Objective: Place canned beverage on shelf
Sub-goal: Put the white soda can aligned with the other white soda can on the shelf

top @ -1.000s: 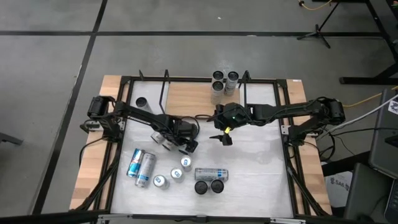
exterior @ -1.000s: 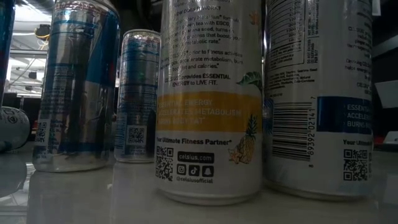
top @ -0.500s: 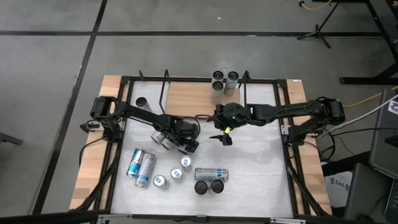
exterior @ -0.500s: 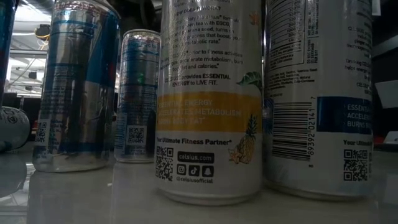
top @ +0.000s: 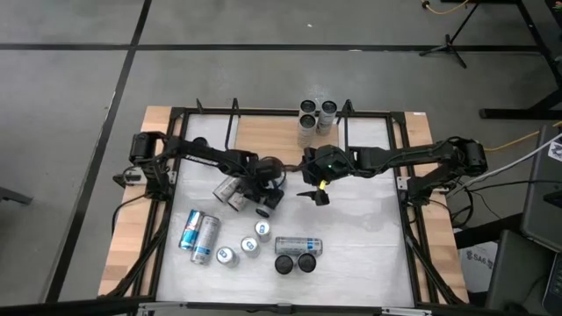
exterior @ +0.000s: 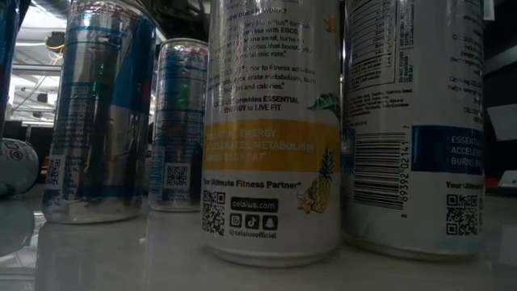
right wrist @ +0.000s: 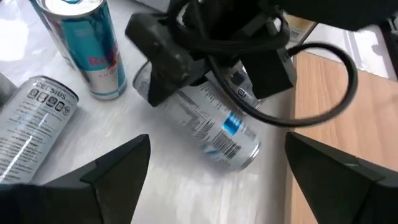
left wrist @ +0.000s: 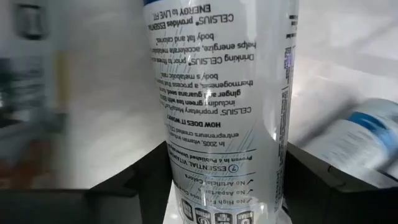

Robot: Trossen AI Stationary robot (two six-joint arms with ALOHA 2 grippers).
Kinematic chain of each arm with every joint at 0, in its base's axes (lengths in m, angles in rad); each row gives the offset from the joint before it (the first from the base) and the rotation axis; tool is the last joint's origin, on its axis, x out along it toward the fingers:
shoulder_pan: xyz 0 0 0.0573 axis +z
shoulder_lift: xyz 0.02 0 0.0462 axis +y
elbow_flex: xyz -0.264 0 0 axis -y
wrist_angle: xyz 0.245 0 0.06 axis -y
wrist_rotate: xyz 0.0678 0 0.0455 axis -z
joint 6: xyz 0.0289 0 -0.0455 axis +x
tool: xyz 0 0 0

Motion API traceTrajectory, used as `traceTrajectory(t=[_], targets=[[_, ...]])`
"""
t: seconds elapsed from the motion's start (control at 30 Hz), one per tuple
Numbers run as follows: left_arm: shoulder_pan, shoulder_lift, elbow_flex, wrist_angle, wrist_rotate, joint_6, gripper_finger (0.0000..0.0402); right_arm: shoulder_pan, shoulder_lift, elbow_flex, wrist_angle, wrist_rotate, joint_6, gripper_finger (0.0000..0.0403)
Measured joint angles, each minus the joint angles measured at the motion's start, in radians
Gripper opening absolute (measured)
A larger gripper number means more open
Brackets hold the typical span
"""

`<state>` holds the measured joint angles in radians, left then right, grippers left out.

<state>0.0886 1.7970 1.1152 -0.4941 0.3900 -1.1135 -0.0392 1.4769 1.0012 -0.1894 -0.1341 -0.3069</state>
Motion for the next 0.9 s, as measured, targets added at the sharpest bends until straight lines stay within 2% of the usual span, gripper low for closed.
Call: traceTrajectory(t=[0.27,0.5,0.63,0.9], targets=[[0.060,-0.012,0.000,0.036,0.244,-0.037,0.0227,0.001,0.000,0.000,0.002,0.000,-0.073,0.0363],[0.106,-0.024,0.000,0.042,0.388,-0.064,0.0227,0.001,0.000,0.000,0.003,0.003,-0.091,0.0363],[0.128,-0.026,0.000,0.044,0.465,-0.093,0.0227,0.001,0.000,0.000,-0.019,0.062,-0.093,0.0363],[0.171,-0.026,0.000,0.041,0.666,-0.245,0.0228,0.022,0.000,0.000,-0.061,0.093,-0.094,0.0363]])
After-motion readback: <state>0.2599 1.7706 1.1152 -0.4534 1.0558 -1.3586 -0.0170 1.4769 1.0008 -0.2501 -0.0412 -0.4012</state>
